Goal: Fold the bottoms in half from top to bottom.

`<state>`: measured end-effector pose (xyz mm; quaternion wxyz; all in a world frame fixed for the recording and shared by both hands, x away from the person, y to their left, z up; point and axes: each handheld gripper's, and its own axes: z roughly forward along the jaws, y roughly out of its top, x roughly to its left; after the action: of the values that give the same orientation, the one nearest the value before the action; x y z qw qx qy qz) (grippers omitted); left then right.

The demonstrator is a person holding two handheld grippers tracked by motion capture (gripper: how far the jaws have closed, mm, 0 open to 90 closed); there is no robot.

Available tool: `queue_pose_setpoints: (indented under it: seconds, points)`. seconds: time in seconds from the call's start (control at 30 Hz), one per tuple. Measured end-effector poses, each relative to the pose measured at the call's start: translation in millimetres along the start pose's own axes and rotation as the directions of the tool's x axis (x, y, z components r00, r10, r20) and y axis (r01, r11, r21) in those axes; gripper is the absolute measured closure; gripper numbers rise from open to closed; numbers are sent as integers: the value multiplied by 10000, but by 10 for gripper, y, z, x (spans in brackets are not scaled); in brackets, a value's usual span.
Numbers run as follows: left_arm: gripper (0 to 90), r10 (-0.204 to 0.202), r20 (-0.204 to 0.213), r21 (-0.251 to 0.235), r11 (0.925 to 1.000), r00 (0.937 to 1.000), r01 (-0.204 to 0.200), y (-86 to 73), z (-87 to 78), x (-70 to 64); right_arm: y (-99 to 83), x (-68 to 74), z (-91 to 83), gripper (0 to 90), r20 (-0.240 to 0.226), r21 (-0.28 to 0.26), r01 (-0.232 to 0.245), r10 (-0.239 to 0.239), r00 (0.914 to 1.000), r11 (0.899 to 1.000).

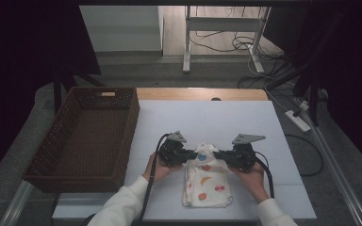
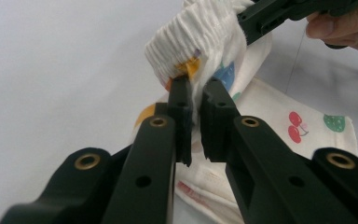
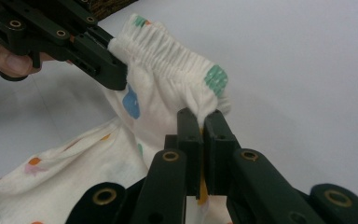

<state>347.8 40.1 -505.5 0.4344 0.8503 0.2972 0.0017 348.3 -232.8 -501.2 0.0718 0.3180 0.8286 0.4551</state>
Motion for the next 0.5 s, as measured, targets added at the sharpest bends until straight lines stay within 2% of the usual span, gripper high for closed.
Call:
queue_pose_setpoints:
  seconds: [0.5]
  points:
    - [834,6,-1,88,10000,10000,-6,-49,-43,-63,-34,73,-30,863,-97,8,90,-90,9999,10000]
